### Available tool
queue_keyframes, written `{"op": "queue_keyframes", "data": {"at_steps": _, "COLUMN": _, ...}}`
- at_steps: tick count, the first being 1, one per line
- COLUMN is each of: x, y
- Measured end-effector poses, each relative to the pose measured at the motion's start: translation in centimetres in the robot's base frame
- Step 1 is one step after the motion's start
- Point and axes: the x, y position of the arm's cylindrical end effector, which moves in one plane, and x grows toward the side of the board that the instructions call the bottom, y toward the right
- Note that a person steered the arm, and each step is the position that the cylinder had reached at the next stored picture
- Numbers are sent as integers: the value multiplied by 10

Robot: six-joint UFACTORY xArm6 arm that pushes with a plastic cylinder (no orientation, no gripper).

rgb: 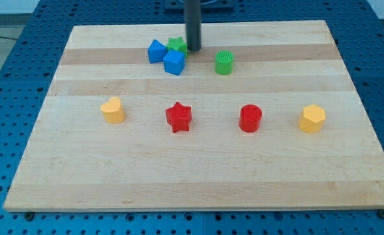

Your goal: Push the yellow hexagon and red circle into the red star

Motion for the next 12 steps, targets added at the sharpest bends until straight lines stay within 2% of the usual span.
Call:
{"op": "queue_keyframes", "data": {"at_steps": 1, "x": 29, "y": 90}}
{"op": "queue_keyframes", "data": {"at_steps": 2, "x": 68, "y": 81}}
{"op": "queue_keyframes", "data": {"at_steps": 3, "x": 62, "y": 50}}
{"op": "queue_keyframes", "data": {"at_steps": 4, "x": 33, "y": 11}}
{"op": "queue_keyframes", "data": {"at_steps": 5, "x": 33, "y": 3}}
{"op": "queue_keyframes", "data": {"at_steps": 6, "x": 33, "y": 65}}
{"op": "queue_keyframes", "data": {"at_steps": 7, "x": 33, "y": 65}}
{"op": "queue_keyframes", "data": {"at_steps": 8, "x": 59, "y": 119}}
{"op": "queue_keyframes", "data": {"at_steps": 9, "x": 103, "y": 193}}
{"op": "queue_keyframes", "data": {"at_steps": 10, "x": 141, "y": 217}}
{"op": "queue_keyframes", "data": {"at_steps": 11, "x": 184, "y": 266}}
{"op": "queue_keyframes", "data": {"at_steps": 12, "x": 195, "y": 285}}
